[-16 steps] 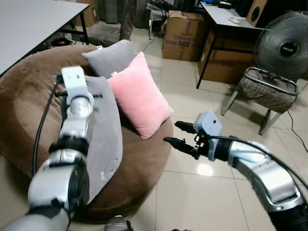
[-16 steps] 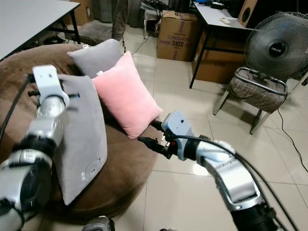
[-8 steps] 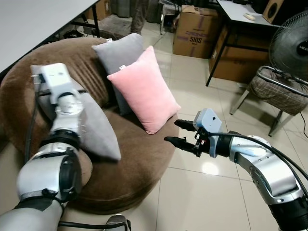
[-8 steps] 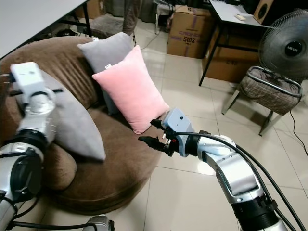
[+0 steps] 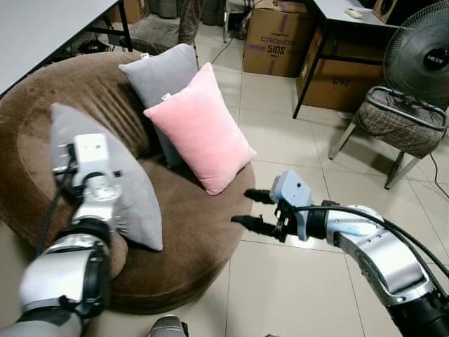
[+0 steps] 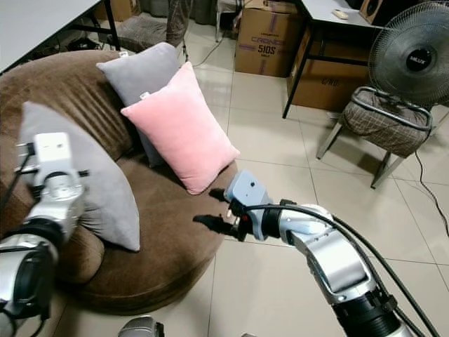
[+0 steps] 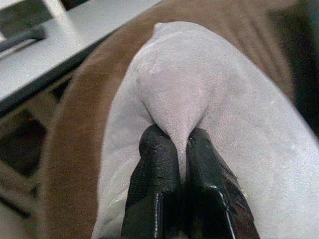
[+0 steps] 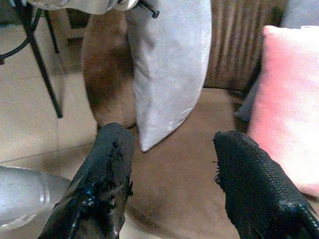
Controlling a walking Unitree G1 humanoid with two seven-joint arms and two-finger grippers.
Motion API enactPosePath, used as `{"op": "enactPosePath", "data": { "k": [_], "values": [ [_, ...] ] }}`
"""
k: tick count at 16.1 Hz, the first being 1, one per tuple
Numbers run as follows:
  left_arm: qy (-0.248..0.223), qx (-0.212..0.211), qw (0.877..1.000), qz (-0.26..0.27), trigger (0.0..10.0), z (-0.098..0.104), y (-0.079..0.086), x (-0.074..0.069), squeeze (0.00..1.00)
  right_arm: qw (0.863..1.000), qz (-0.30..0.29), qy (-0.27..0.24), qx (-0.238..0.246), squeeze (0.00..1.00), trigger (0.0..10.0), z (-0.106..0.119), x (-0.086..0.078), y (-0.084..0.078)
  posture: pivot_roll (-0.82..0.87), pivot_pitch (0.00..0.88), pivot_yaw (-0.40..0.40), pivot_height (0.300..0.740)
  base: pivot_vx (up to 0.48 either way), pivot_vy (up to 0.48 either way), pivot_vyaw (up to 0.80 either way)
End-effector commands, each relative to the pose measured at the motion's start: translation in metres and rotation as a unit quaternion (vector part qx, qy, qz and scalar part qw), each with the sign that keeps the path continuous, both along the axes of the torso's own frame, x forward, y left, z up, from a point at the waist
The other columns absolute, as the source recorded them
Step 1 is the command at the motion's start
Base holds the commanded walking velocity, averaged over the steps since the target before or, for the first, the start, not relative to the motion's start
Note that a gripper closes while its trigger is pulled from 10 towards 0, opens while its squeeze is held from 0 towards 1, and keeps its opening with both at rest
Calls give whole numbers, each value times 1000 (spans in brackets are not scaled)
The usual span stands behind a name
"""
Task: Move the pillow to the sofa from floor
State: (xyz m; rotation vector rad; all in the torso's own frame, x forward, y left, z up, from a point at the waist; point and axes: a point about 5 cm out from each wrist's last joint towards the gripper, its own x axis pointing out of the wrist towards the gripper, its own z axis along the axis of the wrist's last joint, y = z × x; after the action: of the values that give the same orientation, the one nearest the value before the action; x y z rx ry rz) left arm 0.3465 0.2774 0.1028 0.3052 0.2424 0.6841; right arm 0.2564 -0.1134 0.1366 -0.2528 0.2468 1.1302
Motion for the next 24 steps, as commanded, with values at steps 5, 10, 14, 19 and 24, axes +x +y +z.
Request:
{"op": "enactPosePath", "data": {
  "k": [5, 10, 14, 19, 24],
  "values": [
    [1, 22, 999, 25, 10000, 10, 42, -13, 686, 995, 91, 27, 41, 0, 10000, 10, -7, -3, 51, 0, -76, 740, 0, 0, 0],
    [-65, 12, 995, -74, 10000, 36, 49, -9, 1000, 997, 65, 2, 38, 0, 10000, 10, 5, -10, 74, 0, -85, 740, 0, 0, 0],
    [-194, 0, 966, -168, 10000, 76, 36, -30, 1000, 997, 23, -9, 73, 0, 10000, 28, 3, -19, 89, 0, -95, 740, 0, 0, 0],
    [-206, -64, 929, -300, 10000, 75, -42, -90, 612, 966, -194, -63, 160, 0, 10000, 36, 6, -21, 112, 0, -100, 740, 0, 0, 0],
    [-159, -17, 926, -341, 10000, 67, -81, -99, 0, 939, -299, -69, 153, 0, 10000, 17, -6, -14, 96, 0, -69, 740, 0, 0, 320]
  ]
}}
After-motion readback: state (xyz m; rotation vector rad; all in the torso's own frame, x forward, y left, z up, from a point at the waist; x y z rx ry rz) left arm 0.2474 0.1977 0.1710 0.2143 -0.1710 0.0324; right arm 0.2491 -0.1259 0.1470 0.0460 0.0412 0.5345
